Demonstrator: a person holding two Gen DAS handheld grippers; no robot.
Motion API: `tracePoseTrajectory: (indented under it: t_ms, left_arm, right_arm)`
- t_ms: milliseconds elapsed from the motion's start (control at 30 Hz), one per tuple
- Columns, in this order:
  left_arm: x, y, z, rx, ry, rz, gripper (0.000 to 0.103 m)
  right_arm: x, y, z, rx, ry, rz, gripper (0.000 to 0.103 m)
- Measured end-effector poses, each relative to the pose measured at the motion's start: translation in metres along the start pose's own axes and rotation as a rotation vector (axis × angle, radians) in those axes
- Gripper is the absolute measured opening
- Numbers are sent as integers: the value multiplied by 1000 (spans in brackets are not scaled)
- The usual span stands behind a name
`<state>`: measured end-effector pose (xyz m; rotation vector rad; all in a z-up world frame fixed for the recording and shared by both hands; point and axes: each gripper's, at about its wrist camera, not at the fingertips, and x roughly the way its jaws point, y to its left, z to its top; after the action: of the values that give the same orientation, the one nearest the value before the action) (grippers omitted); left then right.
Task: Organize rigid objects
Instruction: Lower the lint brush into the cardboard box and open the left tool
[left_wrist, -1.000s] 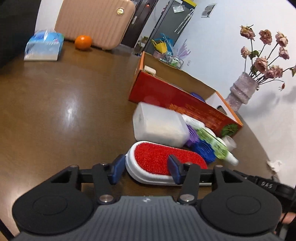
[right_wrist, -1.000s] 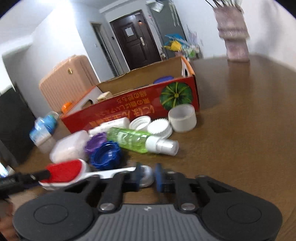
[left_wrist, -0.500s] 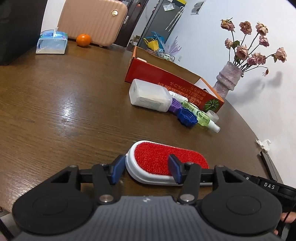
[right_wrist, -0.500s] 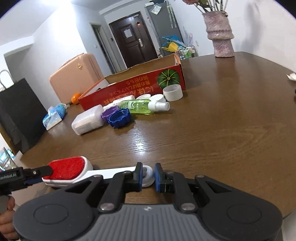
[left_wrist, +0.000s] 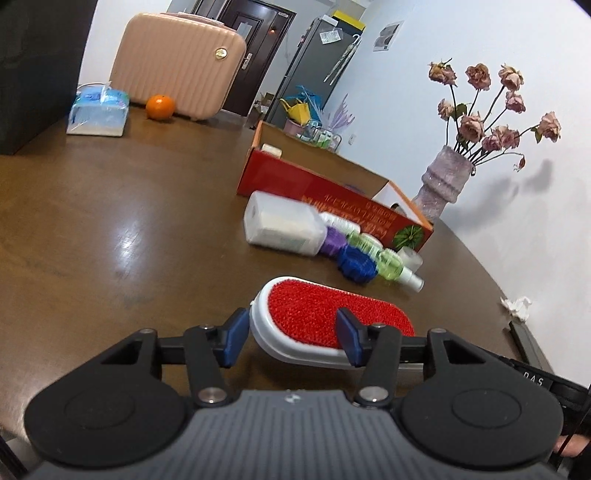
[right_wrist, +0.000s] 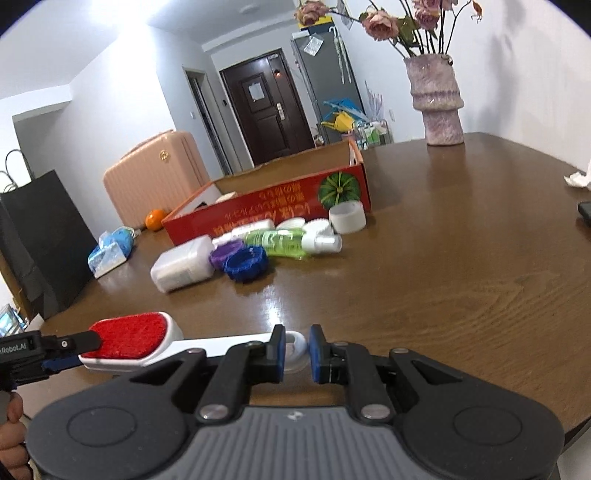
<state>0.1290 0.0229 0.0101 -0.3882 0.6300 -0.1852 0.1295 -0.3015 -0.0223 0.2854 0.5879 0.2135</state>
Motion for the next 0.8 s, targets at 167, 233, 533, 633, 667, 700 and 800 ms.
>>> tracePoseTrajectory:
  t_ms: [167,233,533,633,667,700,800]
  left_arm:
    - [25,-23,49,54,-58,-29,51]
    - [41,-30,74,56,-64,-49,51]
    - [132,-35,183,7,-53,-70,51]
    - [168,-27,204,20,-27,-29,49]
    - [181,-22,206,16,-7,-19,49]
    - [190,-16,204,6,14,-17,49]
    - [212,-2,197,7,62,11,49]
  right_arm:
    - [12,-6,37,-1,-72,-8,14]
    - [20,-9,62,-5,-105,-13,14]
    - [101,-15,181,-17,-157,-4,14]
    - [140,-19,204,-4,-141,14,14]
    - [152,-21,208,-4,-134,19,13]
    - [165,-23,209,-3,-126,19,13]
    - [199,-30,204,20,-86,12,13]
